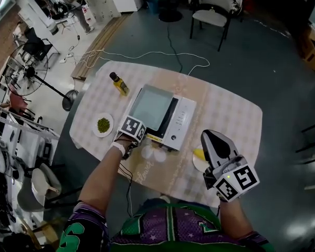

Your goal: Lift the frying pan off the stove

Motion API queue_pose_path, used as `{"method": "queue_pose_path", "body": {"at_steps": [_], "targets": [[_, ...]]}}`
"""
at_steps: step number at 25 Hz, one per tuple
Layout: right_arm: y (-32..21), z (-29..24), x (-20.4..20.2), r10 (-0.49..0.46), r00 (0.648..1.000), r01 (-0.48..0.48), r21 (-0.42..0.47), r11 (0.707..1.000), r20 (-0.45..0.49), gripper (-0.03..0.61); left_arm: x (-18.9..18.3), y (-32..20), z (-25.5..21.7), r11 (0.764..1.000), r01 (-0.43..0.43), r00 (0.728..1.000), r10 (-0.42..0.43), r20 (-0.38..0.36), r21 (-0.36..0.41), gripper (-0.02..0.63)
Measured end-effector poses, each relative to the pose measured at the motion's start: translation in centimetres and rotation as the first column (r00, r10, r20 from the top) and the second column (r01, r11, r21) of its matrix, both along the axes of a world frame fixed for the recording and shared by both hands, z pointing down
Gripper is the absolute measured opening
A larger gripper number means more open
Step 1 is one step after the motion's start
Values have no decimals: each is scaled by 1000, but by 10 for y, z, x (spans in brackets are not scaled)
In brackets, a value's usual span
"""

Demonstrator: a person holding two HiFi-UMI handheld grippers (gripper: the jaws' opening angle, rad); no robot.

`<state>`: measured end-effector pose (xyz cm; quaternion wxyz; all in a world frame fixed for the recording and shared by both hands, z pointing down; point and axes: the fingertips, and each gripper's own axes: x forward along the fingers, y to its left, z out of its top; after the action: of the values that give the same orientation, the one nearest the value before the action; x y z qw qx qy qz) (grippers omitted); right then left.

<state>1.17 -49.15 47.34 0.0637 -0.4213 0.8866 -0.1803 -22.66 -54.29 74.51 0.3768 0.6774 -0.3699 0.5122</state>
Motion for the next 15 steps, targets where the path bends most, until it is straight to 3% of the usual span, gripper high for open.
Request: {"method": "queue_pose_path", "body": {"at_steps": [8,15], "targets": [[5,-6,-2,-12,1000,12,-8,1000,-11,8,1,10,-9,999,44,999,-44,-13,21,186],[23,-26,-16,-44,999,45,9,999,-31,8,3,46,-47,988,98,989,-84,-119,117,186]]}}
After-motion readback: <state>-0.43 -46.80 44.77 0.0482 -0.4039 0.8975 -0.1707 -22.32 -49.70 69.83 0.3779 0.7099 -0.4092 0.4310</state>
